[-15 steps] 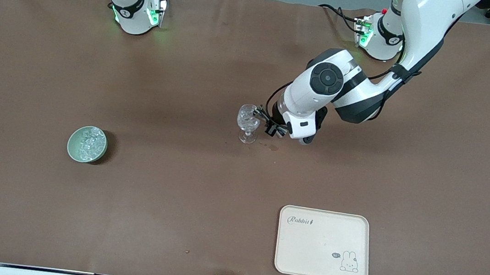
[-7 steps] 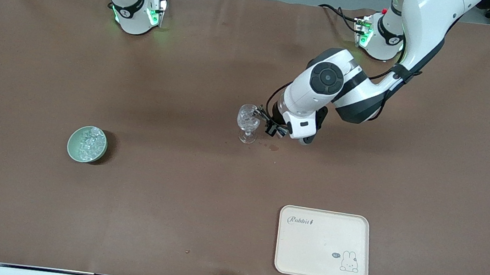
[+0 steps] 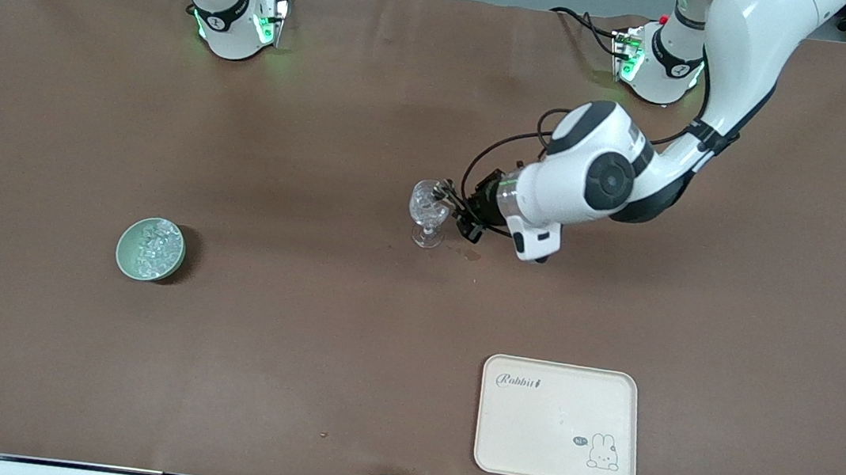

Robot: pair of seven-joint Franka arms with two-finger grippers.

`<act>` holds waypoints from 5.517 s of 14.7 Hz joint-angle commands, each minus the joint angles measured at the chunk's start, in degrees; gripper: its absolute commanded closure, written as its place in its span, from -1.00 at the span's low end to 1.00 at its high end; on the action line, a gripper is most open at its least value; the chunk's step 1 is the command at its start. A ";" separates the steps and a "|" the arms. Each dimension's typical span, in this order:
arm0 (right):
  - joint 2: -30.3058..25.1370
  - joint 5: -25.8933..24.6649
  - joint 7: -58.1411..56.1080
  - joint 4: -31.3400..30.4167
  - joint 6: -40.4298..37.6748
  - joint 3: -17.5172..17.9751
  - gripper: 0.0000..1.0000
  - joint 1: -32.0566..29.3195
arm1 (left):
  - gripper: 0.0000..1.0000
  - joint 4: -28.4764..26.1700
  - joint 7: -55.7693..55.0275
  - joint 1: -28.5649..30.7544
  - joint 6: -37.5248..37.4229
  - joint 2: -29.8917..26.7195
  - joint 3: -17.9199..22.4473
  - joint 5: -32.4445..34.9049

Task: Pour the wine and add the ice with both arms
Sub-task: 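Tilt the jigger with the left gripper to pour into the glass, then move the jigger toward the tray while the right gripper brings ice over the glass, then drop the ice into the glass while the left gripper lowers the jigger, then release the jigger on the tray while the right gripper withdraws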

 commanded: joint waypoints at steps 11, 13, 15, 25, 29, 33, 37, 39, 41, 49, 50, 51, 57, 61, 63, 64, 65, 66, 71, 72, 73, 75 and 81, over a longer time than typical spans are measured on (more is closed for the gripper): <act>4.86 4.98 22.70 -0.95 10.15 0.25 0.97 17.02 | 0.99 6.99 23.59 -0.53 -9.89 -4.66 26.30 -38.95; 7.05 6.46 30.24 -0.95 11.99 0.25 0.97 21.76 | 0.99 9.88 25.36 -0.71 -9.89 -1.59 29.21 -44.59; 9.51 7.79 37.45 -0.95 15.06 0.25 0.98 26.42 | 0.99 12.26 25.80 -0.36 -9.89 1.92 30.79 -48.20; 21.73 9.29 50.75 -0.95 26.58 0.16 0.98 41.99 | 0.98 18.51 41.25 1.31 -9.71 14.49 37.13 -69.20; 24.72 8.68 52.69 -1.04 28.09 0.16 0.98 44.90 | 0.97 19.73 50.76 0.61 -7.53 19.68 37.13 -74.58; 25.43 8.59 54.27 -1.13 27.74 0.08 0.98 47.09 | 0.94 24.22 51.29 -0.79 -2.00 25.40 35.82 -76.42; 26.13 8.50 55.59 -1.13 27.91 0.08 0.97 48.76 | 0.92 30.63 54.45 -1.85 4.85 31.90 32.92 -76.60; 26.74 8.50 55.68 -1.56 28.00 -0.01 0.96 49.90 | 0.92 30.99 54.98 -2.29 8.55 32.96 30.99 -76.60; 26.93 8.41 55.68 -1.65 27.82 -0.01 0.96 50.08 | 0.90 30.55 54.98 -2.03 8.92 33.14 30.80 -78.70; 27.63 8.32 55.59 -1.57 28.00 -0.19 0.95 49.91 | 0.70 29.41 54.63 0.17 7.69 32.35 30.89 -84.07; 27.63 8.24 55.59 -1.56 27.91 -0.19 0.95 49.73 | 0.49 29.32 54.54 0.26 7.69 32.35 30.89 -84.42; 27.63 8.15 55.59 -1.56 28.00 -0.19 0.95 49.64 | -0.99 29.23 54.46 0.78 7.34 32.35 30.89 -85.30; 28.42 7.80 55.59 -1.56 28.00 -0.19 0.92 50.00 | -1.00 25.11 54.72 2.54 2.15 29.89 31.24 -85.39; 28.42 7.88 55.59 -1.39 27.91 -0.19 0.51 50.00 | -1.00 20.63 55.85 3.86 -0.22 27.08 31.59 -84.78; 28.42 7.88 55.59 -1.30 27.91 -0.19 0.28 50.17 | -1.00 19.13 56.47 5.18 -2.75 25.85 31.94 -84.52; 28.42 7.88 55.59 -1.21 27.91 -0.19 0.19 50.26 | -1.00 19.30 56.65 4.75 -5.03 25.58 34.12 -82.43; 28.42 7.88 55.59 -1.21 27.91 -0.19 0.12 50.26 | -1.00 19.48 56.74 4.22 -7.67 25.41 36.14 -79.27; 28.51 7.88 55.59 -1.21 27.91 -0.19 0.06 50.26 | -1.00 19.65 56.83 4.39 -10.30 25.41 36.86 -76.54; 28.25 7.88 55.07 -0.51 27.21 -0.27 -0.34 49.74 | -1.00 24.12 59.18 4.13 -24.55 25.23 45.99 -67.74; 27.63 7.80 55.07 -0.25 27.12 -0.62 -0.69 49.56 | -1.00 24.92 60.42 4.04 -25.44 25.06 47.05 -66.33; 27.45 7.54 54.98 -0.25 26.34 -1.85 -1.00 49.38 | -1.00 25.88 60.61 4.04 -25.88 24.79 48.54 -63.88; 23.96 4.56 54.37 -0.25 25.45 -5.36 -1.00 49.12 | -1.00 29.13 60.70 3.78 -25.89 24.61 49.35 -56.42; 14.46 1.73 40.67 -0.51 18.17 -13.71 -1.00 41.13 | -1.00 31.34 90.24 3.78 -25.36 18.91 53.64 -43.50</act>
